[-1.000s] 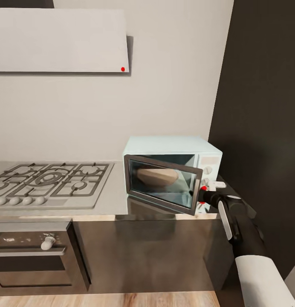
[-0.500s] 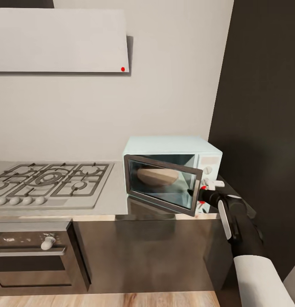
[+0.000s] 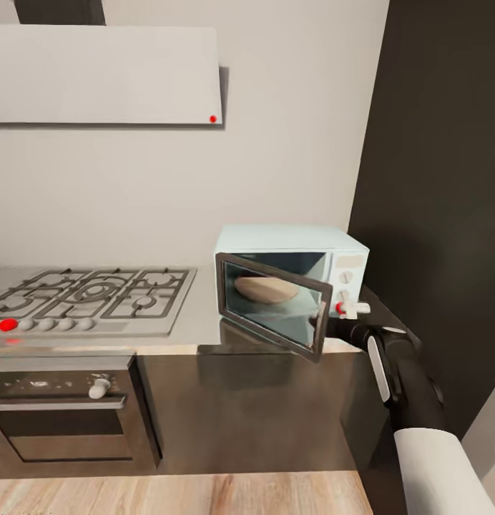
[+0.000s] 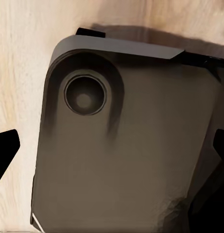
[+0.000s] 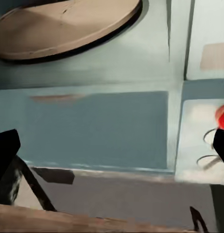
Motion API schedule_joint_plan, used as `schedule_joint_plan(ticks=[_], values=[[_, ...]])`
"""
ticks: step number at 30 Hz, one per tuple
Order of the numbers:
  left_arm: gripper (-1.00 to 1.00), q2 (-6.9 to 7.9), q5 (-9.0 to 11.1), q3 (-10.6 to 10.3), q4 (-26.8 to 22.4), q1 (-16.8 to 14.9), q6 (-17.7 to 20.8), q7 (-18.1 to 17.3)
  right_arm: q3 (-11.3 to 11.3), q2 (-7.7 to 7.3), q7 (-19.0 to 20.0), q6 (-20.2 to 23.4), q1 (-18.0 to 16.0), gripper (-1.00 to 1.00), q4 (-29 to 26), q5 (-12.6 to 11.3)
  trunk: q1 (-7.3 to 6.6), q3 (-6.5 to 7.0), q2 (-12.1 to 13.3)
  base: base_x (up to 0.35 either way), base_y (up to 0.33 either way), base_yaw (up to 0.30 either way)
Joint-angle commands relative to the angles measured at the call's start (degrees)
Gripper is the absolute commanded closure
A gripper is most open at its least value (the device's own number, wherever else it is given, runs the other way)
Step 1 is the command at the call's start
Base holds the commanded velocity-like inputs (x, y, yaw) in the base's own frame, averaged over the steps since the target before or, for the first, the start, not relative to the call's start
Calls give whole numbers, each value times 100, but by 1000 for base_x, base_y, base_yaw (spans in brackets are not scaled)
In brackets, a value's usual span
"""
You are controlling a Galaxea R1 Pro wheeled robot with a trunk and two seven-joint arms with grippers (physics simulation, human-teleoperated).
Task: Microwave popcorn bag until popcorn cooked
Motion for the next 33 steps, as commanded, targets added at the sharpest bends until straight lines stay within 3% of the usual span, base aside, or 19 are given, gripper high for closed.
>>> schedule_joint_plan(ticks=[1,20,22,23,24,33], values=[[-100,-2,36,4,-8,2,-3,5,-6,2,42,25,-3,-100,0,29,-3,-5,-3,-301,160,0],[-100,1,36,4,-8,-1,0,4,37,-4,67,58,-2,-100,10,26,-3,-5,-3,-160,272,0],[-100,-1,36,4,-8,-1,0,5,34,-55,86,73,-4,-100,5,27,-3,-5,-3,-118,293,0],[-100,-1,36,4,-8,-1,-2,5,50,-256,100,82,-2,-100,-12,-15,-3,-5,-3,-121,273,0],[-100,-1,36,4,-8,1,-2,5,53,-281,101,83,-1,-100,-14,-21,-3,-5,-3,-130,263,0],[-100,-2,37,4,-8,1,-2,5,54,-293,103,84,-1,-100,-23,-16,-3,-5,-3,-151,250,0]])
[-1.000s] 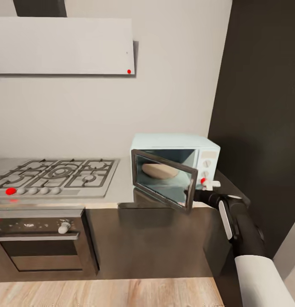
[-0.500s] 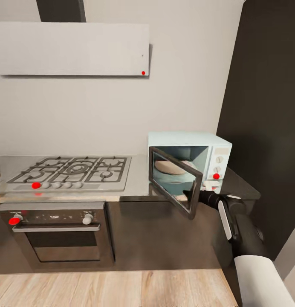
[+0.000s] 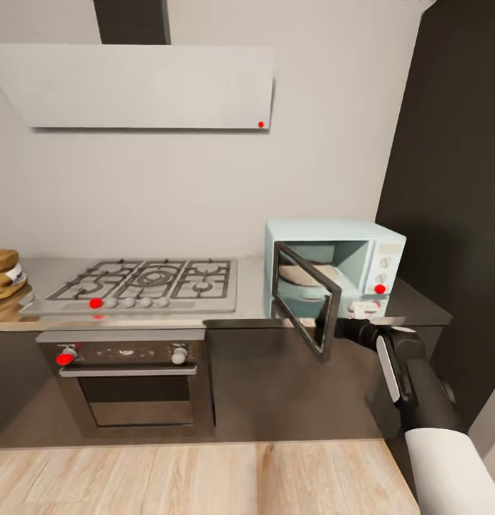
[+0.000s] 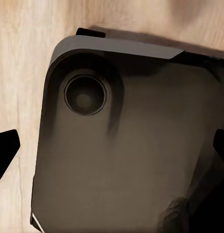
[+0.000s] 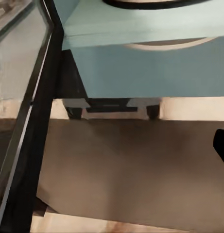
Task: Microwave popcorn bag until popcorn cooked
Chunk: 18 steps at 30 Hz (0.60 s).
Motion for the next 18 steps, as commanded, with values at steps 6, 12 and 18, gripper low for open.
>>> schedule_joint_plan(ticks=[6,12,18], values=[[-100,-2,35,4,-8,-3,0,5,-7,7,45,30,-1,-100,-6,11,-2,-5,-3,-174,193,0],[-100,-2,35,4,-8,-1,-5,5,-7,23,52,33,-5,-100,-14,15,-2,-5,-3,-175,180,0],[-100,0,35,4,-8,-2,-5,5,-7,34,53,30,-5,-100,-16,31,-2,-5,-3,-170,168,0]])
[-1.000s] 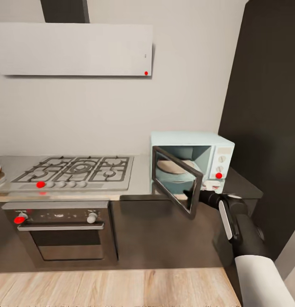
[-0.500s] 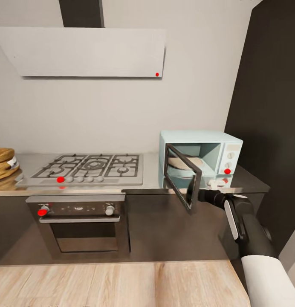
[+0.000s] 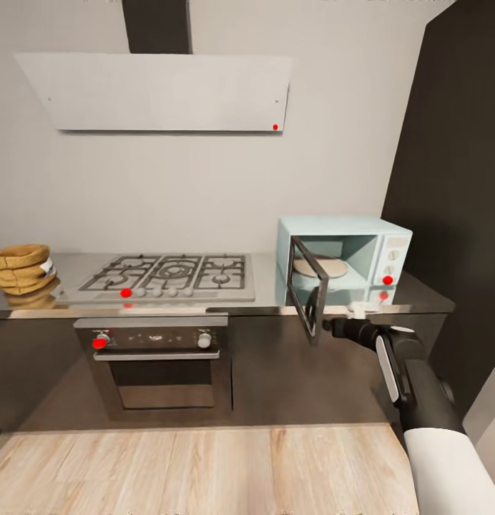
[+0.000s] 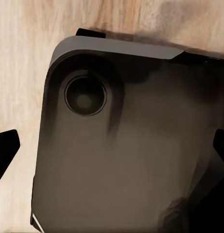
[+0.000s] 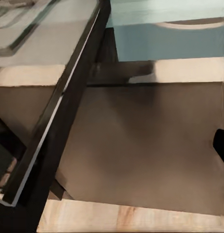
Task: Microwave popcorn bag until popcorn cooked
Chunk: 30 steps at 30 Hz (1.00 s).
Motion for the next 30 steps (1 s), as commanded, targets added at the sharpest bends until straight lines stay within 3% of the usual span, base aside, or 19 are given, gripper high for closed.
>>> schedule_joint_plan(ticks=[1,12,19,22,24,26,30], values=[[-100,1,36,4,-6,1,-4,5,2,8,79,66,-2,-100,-5,-120,-2,-6,-3,-165,160,0],[-100,5,36,4,-6,2,-1,5,-1,35,47,66,-1,-100,3,-97,-2,-6,-3,-57,80,0],[-100,5,36,4,-6,3,-2,5,-98,-39,-20,19,-4,-100,52,-115,-2,-6,-3,0,65,0],[-100,5,37,4,-6,3,-3,4,-436,-403,-54,53,-5,-100,107,3,-2,-6,-3,0,1,0],[-100,5,41,4,-9,3,-4,3,-567,-768,-72,58,-4,-100,583,169,-2,-6,-3,0,0,0],[-100,5,43,7,-13,1,-4,5,-588,-973,-153,34,-4,-100,1073,237,-2,-6,-3,0,0,0],[-100,5,45,10,-14,2,-4,5,-588,-1067,-490,-42,-5,-100,2061,261,-2,-6,-3,0,0,0]])
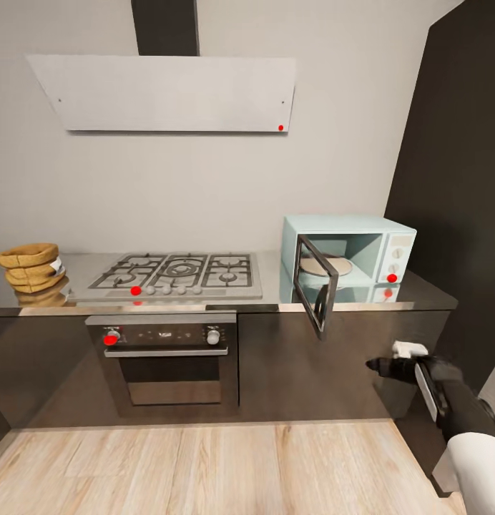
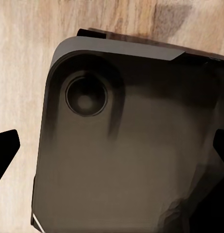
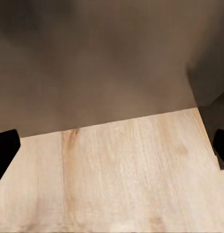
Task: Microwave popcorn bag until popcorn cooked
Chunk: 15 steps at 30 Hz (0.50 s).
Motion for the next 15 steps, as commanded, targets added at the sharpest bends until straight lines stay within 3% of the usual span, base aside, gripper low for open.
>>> schedule_joint_plan(ticks=[1,3,5,7,8,11,14,15], values=[[-100,-1,37,6,-8,-2,-3,5,-8,0,4,-140,-2,-100,546,60,0,-5,-3,0,0,0],[-100,-1,37,7,-8,1,-3,5,10,9,-25,-596,0,-100,1616,73,0,-5,-3,0,0,0],[-100,-1,37,7,-1,0,2,5,21,28,-42,-1504,-1,-100,3124,323,0,-5,-3,0,0,0],[-100,-1,43,7,0,1,4,5,23,47,-143,-2290,2,-100,4339,592,0,-5,-3,0,0,0],[-100,-1,44,7,1,0,5,5,24,53,-203,-2521,8,-100,4678,634,0,-5,-3,0,0,0],[-100,3,51,7,1,2,5,5,30,101,-408,-3177,43,-100,5138,698,0,-5,-3,0,0,0],[-100,6,54,7,1,1,5,5,33,251,-574,-3698,887,-100,5241,715,0,-5,-3,0,0,0],[-100,7,54,7,4,0,5,5,33,368,-681,-3888,1187,-100,5248,716,0,-5,-3,0,0,0]])
